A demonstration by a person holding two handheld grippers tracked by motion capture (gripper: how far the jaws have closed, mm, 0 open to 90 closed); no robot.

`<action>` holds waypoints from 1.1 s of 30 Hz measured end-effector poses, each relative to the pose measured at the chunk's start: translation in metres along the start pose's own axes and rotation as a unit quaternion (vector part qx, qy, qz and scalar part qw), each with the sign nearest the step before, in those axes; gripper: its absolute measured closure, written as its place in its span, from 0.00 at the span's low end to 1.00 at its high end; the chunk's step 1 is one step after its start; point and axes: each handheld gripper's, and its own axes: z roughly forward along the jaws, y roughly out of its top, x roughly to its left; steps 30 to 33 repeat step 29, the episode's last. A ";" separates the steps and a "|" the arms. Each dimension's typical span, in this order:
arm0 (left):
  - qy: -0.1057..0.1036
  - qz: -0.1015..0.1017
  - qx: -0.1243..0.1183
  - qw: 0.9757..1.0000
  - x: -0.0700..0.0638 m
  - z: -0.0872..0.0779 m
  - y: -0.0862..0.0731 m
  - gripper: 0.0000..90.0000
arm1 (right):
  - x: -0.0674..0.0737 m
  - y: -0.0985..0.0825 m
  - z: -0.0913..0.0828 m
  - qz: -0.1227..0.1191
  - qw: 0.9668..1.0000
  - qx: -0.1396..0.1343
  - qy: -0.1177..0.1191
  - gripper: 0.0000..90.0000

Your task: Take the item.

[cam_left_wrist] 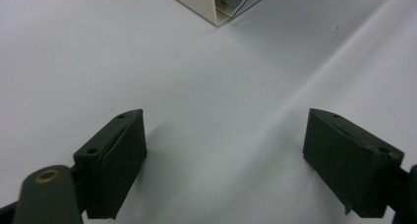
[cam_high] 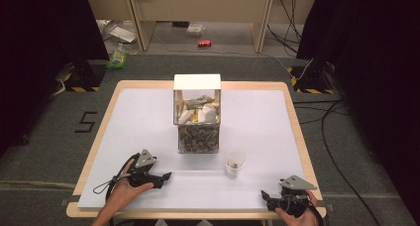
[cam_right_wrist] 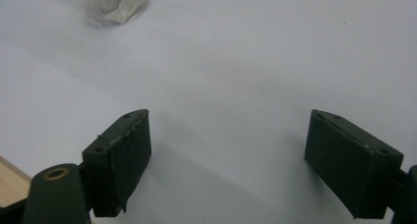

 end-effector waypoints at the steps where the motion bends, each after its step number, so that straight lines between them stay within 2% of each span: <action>1: 0.000 -0.001 0.000 1.000 0.000 0.000 0.000 0.17 | 0.001 0.000 0.000 -0.005 1.000 0.000 -0.002 0.19; 15: 0.000 0.000 0.000 1.000 0.000 0.000 0.000 0.17 | 0.002 -0.005 0.000 -0.001 1.000 -0.013 -0.004 0.18; 33: 0.000 0.000 0.000 1.000 0.000 0.000 0.000 0.17 | 0.002 -0.005 0.000 -0.002 1.000 -0.012 -0.002 0.18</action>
